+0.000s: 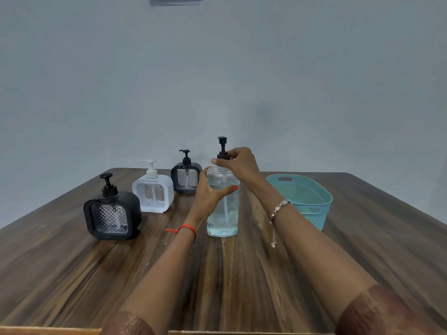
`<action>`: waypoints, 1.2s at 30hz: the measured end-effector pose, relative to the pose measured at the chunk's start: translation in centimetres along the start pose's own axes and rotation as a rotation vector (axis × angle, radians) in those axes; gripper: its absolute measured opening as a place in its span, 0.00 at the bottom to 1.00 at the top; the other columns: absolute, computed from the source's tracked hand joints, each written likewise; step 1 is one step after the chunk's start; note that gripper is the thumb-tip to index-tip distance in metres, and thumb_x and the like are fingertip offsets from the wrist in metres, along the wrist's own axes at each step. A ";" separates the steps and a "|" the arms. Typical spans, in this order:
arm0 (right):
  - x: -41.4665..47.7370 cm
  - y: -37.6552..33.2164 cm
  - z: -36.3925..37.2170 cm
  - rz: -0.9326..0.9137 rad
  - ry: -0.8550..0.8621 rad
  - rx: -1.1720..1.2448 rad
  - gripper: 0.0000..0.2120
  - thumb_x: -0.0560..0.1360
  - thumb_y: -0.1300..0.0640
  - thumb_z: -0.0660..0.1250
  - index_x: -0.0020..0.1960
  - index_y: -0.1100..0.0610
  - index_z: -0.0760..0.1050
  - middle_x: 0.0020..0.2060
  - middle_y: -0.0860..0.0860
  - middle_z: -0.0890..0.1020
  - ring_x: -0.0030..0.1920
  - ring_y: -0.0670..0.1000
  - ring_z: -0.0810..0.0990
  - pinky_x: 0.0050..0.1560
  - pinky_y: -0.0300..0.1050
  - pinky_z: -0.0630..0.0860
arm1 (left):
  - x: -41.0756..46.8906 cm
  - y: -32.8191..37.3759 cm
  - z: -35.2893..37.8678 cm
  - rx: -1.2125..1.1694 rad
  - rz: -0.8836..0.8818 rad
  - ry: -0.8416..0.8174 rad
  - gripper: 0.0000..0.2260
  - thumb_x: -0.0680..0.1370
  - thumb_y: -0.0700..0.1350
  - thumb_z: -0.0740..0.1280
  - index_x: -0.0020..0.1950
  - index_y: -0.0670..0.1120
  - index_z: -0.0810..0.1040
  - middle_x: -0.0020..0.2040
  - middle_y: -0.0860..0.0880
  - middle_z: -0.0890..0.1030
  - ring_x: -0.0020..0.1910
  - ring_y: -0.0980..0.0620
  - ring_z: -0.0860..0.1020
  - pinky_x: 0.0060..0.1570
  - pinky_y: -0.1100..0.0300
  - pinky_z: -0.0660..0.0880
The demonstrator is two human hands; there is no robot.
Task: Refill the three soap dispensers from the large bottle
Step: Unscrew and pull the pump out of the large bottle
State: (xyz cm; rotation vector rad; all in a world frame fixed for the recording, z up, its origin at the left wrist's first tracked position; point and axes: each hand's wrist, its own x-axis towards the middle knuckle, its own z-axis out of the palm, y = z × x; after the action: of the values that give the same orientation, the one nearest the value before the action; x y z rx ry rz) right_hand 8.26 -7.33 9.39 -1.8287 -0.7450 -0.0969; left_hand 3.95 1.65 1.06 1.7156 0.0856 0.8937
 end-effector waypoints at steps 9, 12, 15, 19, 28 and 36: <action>0.4 -0.5 -1.1 -0.063 -0.095 -0.010 0.16 0.74 0.66 0.64 0.61 0.67 0.75 0.57 0.61 0.81 0.58 0.56 0.79 0.65 0.50 0.72 | 0.0 0.0 -0.1 -0.012 -0.025 -0.018 0.33 0.67 0.41 0.77 0.66 0.44 0.65 0.54 0.54 0.75 0.52 0.61 0.75 0.44 0.75 0.73; 0.4 -0.3 -1.0 -0.050 -0.091 0.042 0.16 0.73 0.64 0.66 0.60 0.67 0.76 0.56 0.60 0.81 0.58 0.56 0.79 0.65 0.51 0.73 | -0.1 -0.1 -0.1 -0.018 -0.020 -0.016 0.33 0.66 0.42 0.77 0.67 0.44 0.65 0.54 0.54 0.75 0.53 0.59 0.75 0.47 0.72 0.74; -0.1 -0.4 -0.3 -0.061 -0.041 -0.045 0.16 0.67 0.53 0.75 0.48 0.64 0.80 0.46 0.58 0.84 0.50 0.56 0.81 0.59 0.56 0.74 | -0.1 -0.1 -0.1 -0.003 -0.010 -0.008 0.32 0.66 0.45 0.77 0.66 0.47 0.66 0.60 0.51 0.75 0.60 0.54 0.74 0.58 0.62 0.72; 0.2 -1.0 0.1 -0.029 0.035 -0.123 0.14 0.66 0.54 0.76 0.45 0.64 0.81 0.44 0.57 0.84 0.49 0.57 0.81 0.59 0.59 0.72 | -0.3 0.3 -0.1 -0.014 -0.009 -0.018 0.29 0.67 0.43 0.77 0.63 0.49 0.66 0.56 0.54 0.75 0.56 0.57 0.75 0.50 0.69 0.72; 1.0 -3.2 -2.2 -0.072 0.122 0.263 0.12 0.72 0.61 0.71 0.53 0.65 0.80 0.47 0.56 0.83 0.45 0.48 0.78 0.39 0.30 0.70 | -0.2 0.1 -0.1 -0.026 -0.009 -0.010 0.32 0.65 0.42 0.78 0.65 0.43 0.66 0.56 0.51 0.75 0.53 0.59 0.76 0.45 0.73 0.74; 1.9 -5.5 -4.9 -0.106 0.234 0.313 0.10 0.73 0.61 0.69 0.51 0.65 0.80 0.45 0.56 0.82 0.43 0.48 0.77 0.35 0.27 0.69 | -0.2 0.1 -0.2 -0.028 -0.020 -0.016 0.34 0.66 0.43 0.78 0.66 0.45 0.65 0.56 0.54 0.74 0.53 0.61 0.75 0.43 0.75 0.74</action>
State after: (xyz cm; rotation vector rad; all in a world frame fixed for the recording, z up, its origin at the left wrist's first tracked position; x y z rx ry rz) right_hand 8.19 -9.70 16.64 -1.4519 -0.6515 -0.2455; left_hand 3.65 1.68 1.05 1.6929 0.0798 0.8627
